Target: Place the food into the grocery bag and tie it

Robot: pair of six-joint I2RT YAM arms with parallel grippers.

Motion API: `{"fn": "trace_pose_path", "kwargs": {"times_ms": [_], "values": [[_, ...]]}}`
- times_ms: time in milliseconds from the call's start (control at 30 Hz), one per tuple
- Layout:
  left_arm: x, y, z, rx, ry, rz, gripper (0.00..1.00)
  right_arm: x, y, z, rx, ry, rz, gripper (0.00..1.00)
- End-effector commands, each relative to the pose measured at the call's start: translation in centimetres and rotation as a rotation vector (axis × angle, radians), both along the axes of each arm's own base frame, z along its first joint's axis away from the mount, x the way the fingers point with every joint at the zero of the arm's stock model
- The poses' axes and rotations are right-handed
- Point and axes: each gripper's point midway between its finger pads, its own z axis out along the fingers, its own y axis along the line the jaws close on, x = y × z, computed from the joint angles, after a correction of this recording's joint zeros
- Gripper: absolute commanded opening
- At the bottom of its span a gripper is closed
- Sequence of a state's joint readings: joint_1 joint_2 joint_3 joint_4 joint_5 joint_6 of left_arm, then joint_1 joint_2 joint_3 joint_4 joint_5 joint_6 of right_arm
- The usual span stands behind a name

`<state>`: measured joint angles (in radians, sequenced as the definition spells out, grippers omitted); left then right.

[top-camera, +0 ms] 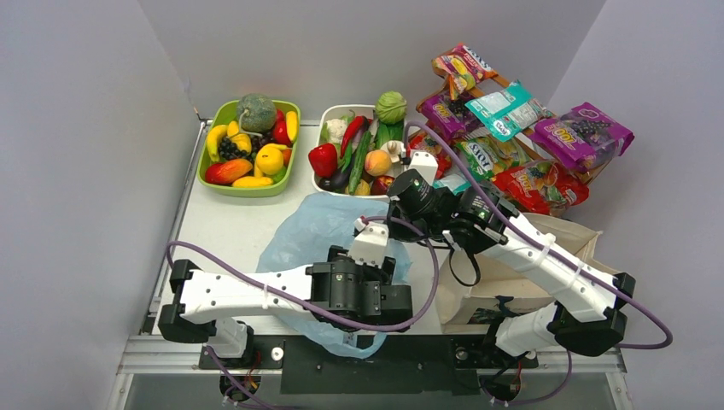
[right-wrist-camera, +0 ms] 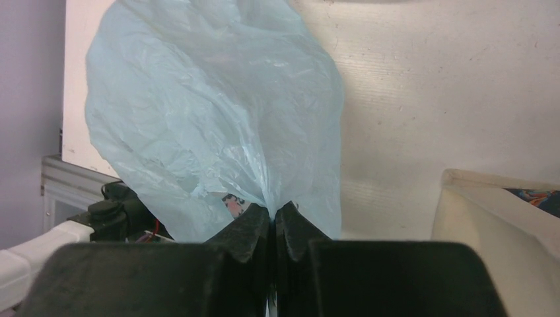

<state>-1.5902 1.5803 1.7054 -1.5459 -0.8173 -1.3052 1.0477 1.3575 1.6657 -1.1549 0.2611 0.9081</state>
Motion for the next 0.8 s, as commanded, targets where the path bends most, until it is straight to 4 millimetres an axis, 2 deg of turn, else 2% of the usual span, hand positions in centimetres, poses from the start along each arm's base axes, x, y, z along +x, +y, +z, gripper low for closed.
{"fn": "trace_pose_path", "kwargs": {"times_ms": [0, 133, 367, 533, 667, 767], "values": [[1.1, 1.8, -0.6, -0.085, -0.078, 0.167, 0.62, 0.7, -0.7, 2.4, 0.081, -0.063, -0.084, 0.0], [2.0, 2.5, -1.6, -0.049, -0.115, 0.196, 0.64, 0.5, -1.3, 2.0, 0.076, -0.063, -0.095, 0.0], [2.3, 2.3, -5.3, 0.067, -0.116, 0.232, 0.75, 0.3, -1.4, 1.9, 0.074, -0.06, -0.084, 0.0], [2.6, 1.3, -5.4, 0.006, -0.15, 0.273, 0.86, 0.3, -1.8, 1.4, 0.068, -0.057, -0.088, 0.0], [3.2, 1.4, -6.4, 0.029, -0.171, 0.301, 0.87, 0.2, -2.1, 1.4, 0.074, -0.057, -0.092, 0.0], [3.2, 2.0, -7.2, 0.06, -0.16, 0.311, 0.84, 0.1, -2.5, 1.4, 0.078, -0.059, -0.099, 0.0]]}}
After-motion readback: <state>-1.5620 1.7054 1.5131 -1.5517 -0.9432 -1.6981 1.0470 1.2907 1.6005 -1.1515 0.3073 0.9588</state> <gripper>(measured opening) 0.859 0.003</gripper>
